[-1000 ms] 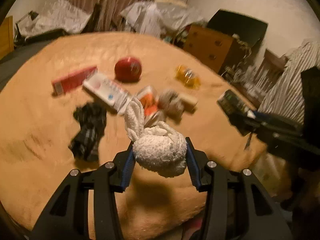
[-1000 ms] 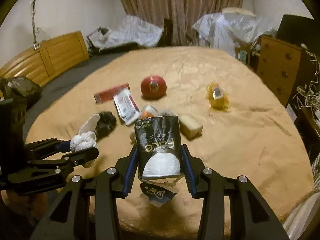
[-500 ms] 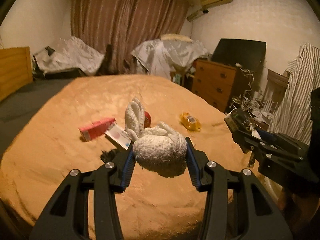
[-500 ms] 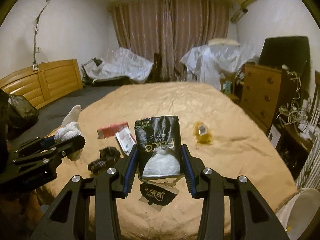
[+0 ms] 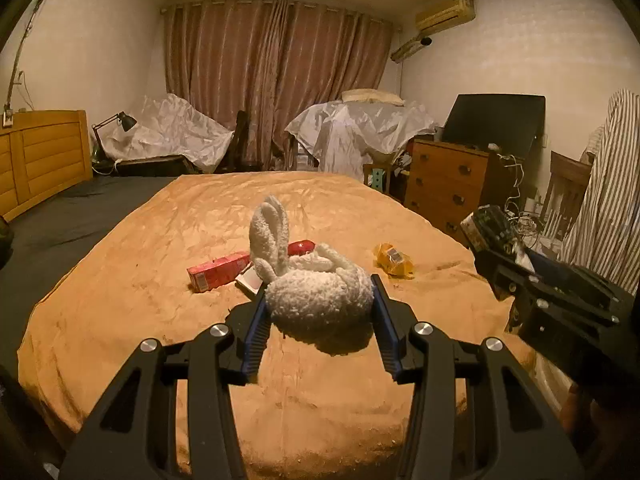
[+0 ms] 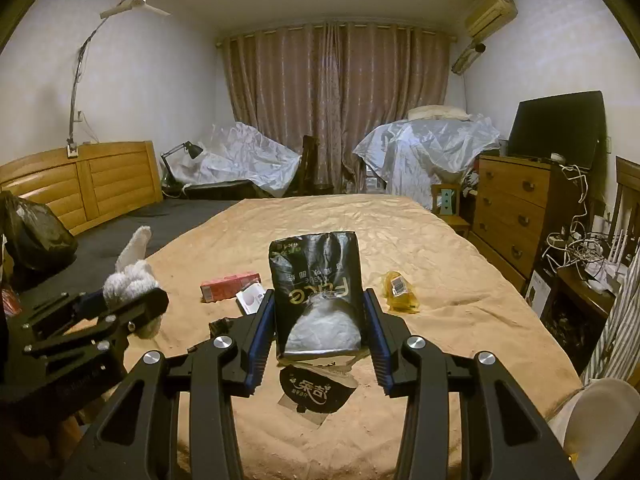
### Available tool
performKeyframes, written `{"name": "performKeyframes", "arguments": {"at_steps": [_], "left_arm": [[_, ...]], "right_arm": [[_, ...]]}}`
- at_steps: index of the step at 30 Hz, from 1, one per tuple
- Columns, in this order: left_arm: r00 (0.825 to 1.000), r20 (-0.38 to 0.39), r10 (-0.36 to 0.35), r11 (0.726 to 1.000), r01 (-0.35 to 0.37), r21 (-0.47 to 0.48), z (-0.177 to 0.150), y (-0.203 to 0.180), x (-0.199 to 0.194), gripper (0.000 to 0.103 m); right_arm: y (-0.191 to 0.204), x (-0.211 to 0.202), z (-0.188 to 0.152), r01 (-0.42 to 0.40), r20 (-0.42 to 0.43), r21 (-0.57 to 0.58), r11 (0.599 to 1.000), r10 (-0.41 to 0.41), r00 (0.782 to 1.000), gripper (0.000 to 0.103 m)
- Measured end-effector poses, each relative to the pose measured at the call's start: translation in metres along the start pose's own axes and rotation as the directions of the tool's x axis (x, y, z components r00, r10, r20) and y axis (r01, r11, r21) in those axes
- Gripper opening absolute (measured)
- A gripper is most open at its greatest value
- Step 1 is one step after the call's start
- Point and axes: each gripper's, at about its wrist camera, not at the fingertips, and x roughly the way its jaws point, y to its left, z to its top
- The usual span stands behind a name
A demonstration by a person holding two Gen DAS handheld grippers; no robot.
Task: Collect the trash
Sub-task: 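Lift the towel and black pouch up from the bed with both tools, then carry the towel and pouch to the white bucket and open both tools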
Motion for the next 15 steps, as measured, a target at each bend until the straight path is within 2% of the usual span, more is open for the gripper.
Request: {"name": "performKeyframes", "arguments": {"at_steps": [9,15], "left_arm": [[1.000,0.004,-0.003,1.000,0.003,0.004,0.002,0.000,-0.003,0.045],[0.999,0.002,-0.040,0.999,0.040,0.021,0.008,-0.013,0.000,0.045]], "right_arm": [[0.002,-0.001,0.001,-0.001,0.001,0.001,1.000,0.001,1.000,0.044],[-0.008,-0.012,0.006,0.014,0.004,0.018,1.000,-0.014,1.000,0.044]]}}
